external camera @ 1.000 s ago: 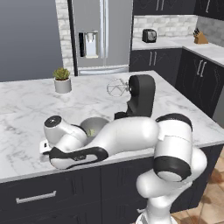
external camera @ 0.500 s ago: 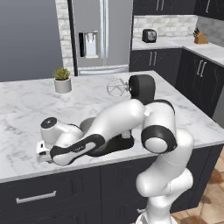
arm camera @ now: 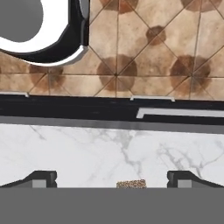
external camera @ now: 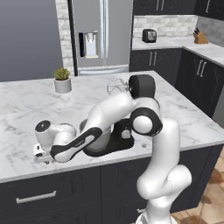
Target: Add butter and sugar cubes to the stand mixer bowl and then turn on the stand mixer to begin making frosting.
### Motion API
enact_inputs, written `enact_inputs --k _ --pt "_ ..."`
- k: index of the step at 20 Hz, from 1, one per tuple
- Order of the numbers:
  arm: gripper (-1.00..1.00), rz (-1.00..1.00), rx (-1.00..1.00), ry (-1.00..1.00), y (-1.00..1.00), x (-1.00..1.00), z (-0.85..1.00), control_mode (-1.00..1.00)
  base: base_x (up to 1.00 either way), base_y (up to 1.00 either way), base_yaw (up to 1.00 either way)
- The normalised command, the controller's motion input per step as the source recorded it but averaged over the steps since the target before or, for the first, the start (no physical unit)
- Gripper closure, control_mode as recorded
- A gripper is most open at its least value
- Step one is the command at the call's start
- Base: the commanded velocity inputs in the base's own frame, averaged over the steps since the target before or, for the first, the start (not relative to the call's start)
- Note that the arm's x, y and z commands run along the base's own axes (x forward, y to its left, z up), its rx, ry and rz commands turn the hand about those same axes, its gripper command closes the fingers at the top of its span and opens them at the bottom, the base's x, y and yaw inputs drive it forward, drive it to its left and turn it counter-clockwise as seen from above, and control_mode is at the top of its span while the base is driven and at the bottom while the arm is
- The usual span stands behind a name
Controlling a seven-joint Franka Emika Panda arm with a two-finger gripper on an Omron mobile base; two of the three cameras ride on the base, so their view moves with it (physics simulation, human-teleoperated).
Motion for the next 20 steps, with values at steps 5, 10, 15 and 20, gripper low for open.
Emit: enact_inputs --k 5,10,15,20 --pt "-1.00 0.00 -0.03 0.00 0.15 0.29 -0.23 -1.00 0.00 0.00 0.00" --pt "-1.00 0.00 -0.04 0.00 0.03 0.26 -0.28 -1.00 0.00 0.00 0.00" --pt "1.00 0.00 -0.05 0.01 0.02 0.23 -0.35 -1.00 0.00 0.00 0.00" --pt "1.00 0.00 -0.04 0.01 0.00 0.12 -0.25 -1.00 0.00 0.00 0.00"
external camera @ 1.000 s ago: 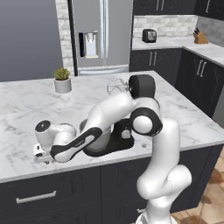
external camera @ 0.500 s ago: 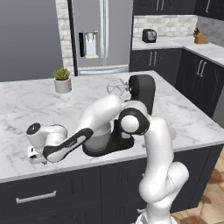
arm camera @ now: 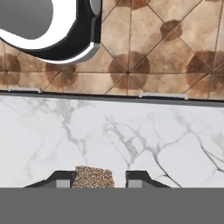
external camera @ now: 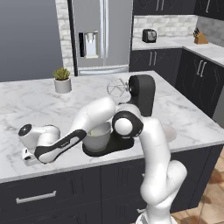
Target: Add butter and sugar cubes to the stand mixer bowl and then turn on the stand mixer to begin making frosting.
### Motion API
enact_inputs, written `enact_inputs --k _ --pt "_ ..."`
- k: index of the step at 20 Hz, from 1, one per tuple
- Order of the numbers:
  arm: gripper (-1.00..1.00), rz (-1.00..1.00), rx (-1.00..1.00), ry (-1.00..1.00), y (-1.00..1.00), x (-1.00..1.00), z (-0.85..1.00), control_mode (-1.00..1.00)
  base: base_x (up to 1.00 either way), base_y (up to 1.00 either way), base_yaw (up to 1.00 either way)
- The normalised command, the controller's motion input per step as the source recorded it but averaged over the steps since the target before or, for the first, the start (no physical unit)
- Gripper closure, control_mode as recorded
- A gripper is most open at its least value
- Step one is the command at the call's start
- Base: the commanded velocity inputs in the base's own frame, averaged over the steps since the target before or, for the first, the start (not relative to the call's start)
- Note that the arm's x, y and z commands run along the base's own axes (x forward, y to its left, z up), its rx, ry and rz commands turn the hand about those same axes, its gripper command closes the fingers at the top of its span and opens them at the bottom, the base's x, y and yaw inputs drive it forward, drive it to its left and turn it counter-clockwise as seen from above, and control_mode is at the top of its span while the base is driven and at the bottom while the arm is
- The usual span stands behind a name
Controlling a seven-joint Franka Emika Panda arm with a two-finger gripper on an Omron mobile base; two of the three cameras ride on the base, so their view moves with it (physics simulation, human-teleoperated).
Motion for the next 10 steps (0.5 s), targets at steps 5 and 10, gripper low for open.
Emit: enact_inputs --k 5,10 --pt "1.00 0.00 0.00 0.00 0.00 0.00 -0.02 -1.00 0.00 0.00 0.00" --pt "1.00 0.00 0.00 0.00 -0.05 0.00 0.21 -1.00 0.00 0.00 0.00"
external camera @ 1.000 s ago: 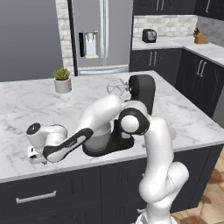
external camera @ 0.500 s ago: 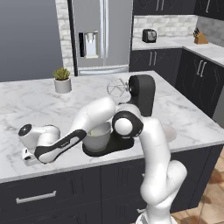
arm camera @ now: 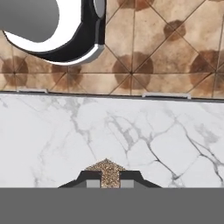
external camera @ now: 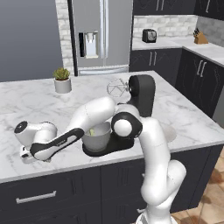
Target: Add butter and sugar cubes to the stand mixer bowl and then turn on the stand mixer to begin making frosting.
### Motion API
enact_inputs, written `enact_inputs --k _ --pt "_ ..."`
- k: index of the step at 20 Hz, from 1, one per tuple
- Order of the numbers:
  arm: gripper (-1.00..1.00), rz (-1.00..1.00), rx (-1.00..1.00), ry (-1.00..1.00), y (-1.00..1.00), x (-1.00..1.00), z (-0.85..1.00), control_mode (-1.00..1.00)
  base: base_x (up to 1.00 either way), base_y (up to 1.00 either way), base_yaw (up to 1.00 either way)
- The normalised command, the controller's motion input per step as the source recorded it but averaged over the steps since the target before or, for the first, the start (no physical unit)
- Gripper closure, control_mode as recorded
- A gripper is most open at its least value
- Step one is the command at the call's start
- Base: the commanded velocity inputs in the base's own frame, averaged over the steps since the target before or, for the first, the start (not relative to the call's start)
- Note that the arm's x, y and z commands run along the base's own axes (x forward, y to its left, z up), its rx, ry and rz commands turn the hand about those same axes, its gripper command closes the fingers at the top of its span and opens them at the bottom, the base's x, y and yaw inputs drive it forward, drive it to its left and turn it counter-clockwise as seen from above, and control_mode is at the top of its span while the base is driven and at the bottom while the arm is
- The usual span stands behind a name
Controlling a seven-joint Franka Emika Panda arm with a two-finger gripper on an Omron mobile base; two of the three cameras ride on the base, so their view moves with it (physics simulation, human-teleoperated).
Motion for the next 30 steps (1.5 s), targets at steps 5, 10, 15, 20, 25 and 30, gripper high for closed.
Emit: enact_inputs --k 5,10,15,20,25,30 --pt "1.00 -0.01 0.00 0.00 -0.23 0.00 0.42 -1.00 0.00 0.00 0.00" --pt "1.00 -0.02 0.00 -0.03 -0.35 0.00 0.52 -1.00 0.00 0.00 0.00" --pt "1.00 -0.05 0.02 -0.08 -0.50 -0.03 0.83 -1.00 0.00 0.00 0.00" --pt "1.00 -0.06 0.03 -0.08 -0.51 0.00 0.85 -1.00 0.00 0.00 0.00" --pt "1.00 -0.07 0.00 -0.06 -0.56 0.04 0.61 -1.00 0.00 0.00 0.00" --pt "1.00 -0.07 0.00 -0.02 -0.51 0.30 0.25 -1.00 0.00 0.00 0.00"
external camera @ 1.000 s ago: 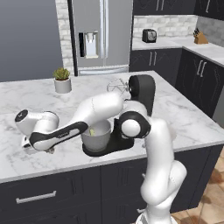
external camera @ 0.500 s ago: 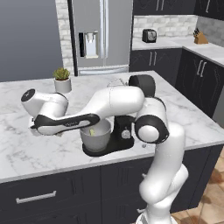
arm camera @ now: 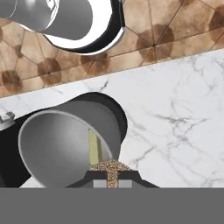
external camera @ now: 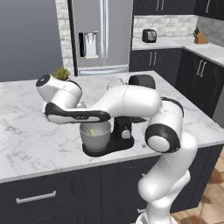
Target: Add butter and sugar cubes to the stand mixer bowl and then turn on the stand mixer to begin making frosting.
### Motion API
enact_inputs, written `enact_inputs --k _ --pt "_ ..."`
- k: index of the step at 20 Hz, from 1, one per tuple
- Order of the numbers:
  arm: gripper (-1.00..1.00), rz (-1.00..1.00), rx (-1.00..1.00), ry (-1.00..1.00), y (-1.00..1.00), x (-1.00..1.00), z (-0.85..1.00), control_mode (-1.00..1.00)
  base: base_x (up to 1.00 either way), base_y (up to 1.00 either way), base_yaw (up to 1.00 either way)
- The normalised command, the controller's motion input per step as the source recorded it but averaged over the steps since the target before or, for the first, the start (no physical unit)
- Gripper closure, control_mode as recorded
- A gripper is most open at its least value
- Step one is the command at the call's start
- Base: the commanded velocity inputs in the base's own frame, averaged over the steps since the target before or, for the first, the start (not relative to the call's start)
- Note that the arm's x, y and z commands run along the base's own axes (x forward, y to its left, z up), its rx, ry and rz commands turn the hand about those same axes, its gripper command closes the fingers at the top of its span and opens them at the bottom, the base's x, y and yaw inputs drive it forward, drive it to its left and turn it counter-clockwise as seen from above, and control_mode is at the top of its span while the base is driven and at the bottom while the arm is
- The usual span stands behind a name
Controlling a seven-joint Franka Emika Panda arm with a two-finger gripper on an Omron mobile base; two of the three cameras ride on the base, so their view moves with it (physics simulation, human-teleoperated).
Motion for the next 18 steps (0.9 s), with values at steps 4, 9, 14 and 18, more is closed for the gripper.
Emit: enact_inputs --k 4,9,14,18 --pt "1.00 -0.05 0.00 0.00 -0.51 0.50 0.00 -1.00 0.00 0.00 0.00" --pt "1.00 -0.03 0.00 0.00 -0.42 0.42 -0.10 -1.00 0.00 0.00 0.00" --pt "1.00 -0.01 0.00 0.00 -0.16 0.37 -0.40 -1.00 0.00 0.00 0.00" --pt "1.00 0.00 0.00 0.00 -0.06 0.36 -0.53 -1.00 0.00 0.00 0.00"
